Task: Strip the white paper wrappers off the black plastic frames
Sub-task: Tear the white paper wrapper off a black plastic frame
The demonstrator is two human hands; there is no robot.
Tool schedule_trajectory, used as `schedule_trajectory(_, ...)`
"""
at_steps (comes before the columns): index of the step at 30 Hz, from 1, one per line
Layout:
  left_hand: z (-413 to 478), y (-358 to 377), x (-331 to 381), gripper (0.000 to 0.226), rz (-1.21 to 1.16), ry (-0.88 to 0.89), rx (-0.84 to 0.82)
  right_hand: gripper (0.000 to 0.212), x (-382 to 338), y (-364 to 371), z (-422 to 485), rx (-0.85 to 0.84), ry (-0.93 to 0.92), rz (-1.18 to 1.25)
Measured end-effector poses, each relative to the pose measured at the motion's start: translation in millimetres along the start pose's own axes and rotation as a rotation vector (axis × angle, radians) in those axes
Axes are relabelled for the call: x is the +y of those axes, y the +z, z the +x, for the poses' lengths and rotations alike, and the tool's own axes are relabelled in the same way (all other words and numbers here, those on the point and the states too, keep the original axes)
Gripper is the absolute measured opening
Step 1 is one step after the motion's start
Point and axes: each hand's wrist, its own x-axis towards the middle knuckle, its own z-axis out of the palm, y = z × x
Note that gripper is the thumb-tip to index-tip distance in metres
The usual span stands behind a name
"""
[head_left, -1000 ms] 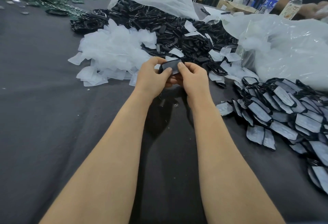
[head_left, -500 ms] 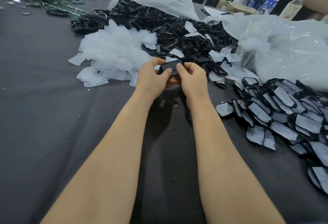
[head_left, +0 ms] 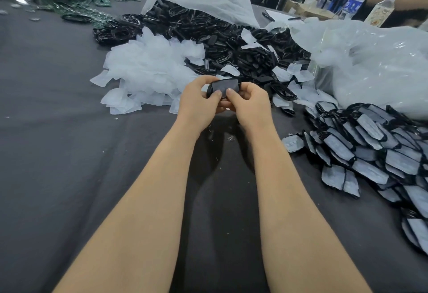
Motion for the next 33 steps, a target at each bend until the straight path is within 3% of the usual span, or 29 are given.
schedule_trajectory(7, 0, 0, -1, 0.031, 0.225, 0.055, 0.040, 0.005, 2, -1, 0, 0.036, -0.034, -0.084)
schedule_trajectory(11, 0, -1, -1, 0.033, 0.160, 0.032, 0.042, 0.017, 4, -3, 4, -0.039, 0.008, -0.066)
schedule_trajectory(23, -5, 0, 1, 0.024, 0.162, 0.050, 0.001, 0.023, -3, -4, 0, -0.007, 0.095, -0.029)
schedule_trajectory(30, -8, 29, 18, 0.025, 0.152, 0.099, -0.057, 0.005, -18, -32, -2, 0.250, -0.007, -0.131)
schedule_trajectory(33, -9, 63, 33, 0.019, 0.253, 0.171, -0.104, 0.006, -19, -65, -3, 0.366, 0.023, -0.111)
